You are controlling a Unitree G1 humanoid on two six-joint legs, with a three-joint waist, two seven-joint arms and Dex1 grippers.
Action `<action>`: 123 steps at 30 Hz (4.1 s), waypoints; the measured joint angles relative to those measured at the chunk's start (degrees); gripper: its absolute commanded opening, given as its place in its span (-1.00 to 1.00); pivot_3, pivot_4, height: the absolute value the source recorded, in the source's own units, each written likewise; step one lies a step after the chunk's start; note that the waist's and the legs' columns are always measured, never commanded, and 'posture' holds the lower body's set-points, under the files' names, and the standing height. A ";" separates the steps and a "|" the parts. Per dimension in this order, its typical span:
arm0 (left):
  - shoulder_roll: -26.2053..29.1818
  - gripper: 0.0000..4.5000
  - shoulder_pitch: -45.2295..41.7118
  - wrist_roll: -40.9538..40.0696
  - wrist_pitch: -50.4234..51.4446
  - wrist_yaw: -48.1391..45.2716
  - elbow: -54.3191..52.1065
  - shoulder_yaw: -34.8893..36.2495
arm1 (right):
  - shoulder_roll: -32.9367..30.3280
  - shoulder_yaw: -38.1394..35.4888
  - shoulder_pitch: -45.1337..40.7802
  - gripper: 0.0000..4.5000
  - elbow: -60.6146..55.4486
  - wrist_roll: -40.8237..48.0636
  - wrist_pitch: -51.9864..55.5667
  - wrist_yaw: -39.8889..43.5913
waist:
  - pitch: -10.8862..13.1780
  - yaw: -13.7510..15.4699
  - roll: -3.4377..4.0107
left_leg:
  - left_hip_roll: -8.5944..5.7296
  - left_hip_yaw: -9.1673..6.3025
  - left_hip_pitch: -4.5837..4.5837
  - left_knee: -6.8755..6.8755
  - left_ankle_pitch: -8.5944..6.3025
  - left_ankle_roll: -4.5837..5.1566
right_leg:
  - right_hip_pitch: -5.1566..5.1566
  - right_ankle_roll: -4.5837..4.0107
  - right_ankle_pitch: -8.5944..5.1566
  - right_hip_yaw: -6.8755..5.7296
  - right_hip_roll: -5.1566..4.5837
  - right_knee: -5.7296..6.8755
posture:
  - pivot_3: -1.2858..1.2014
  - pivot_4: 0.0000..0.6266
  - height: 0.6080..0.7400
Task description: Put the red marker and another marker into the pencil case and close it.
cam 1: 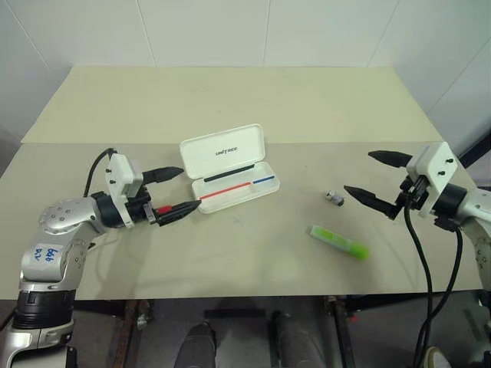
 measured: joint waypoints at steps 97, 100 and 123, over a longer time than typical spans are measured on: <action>1.38 -0.99 -14.45 26.34 -6.31 -18.03 8.25 -25.33 | 6.31 4.70 2.23 1.00 -17.82 6.48 7.22 -5.29 | 0.00 0.11 0.00 | -0.01 -0.01 0.00 0.00 0.02 0.16 | -0.05 0.04 -0.03 -0.01 0.00 0.17 | 0.03 -0.52 1.00; 2.14 -0.99 -13.84 26.88 -6.27 -18.13 8.23 -25.48 | 6.30 4.68 2.41 1.00 -18.09 6.56 7.34 -5.45 | 0.00 0.14 0.00 | -0.01 -0.01 -0.01 0.04 0.02 0.16 | -0.04 0.03 -0.04 -0.01 0.00 0.17 | 0.03 -0.52 1.00; 4.14 -0.25 -12.98 25.24 -1.61 -18.56 6.14 -25.24 | 6.58 4.75 3.43 1.00 -19.55 6.67 8.35 -7.23 | 0.00 0.04 0.00 | -0.01 -0.01 -0.03 0.04 0.03 0.17 | -0.04 0.02 -0.05 0.00 0.00 0.16 | 0.03 -0.52 1.00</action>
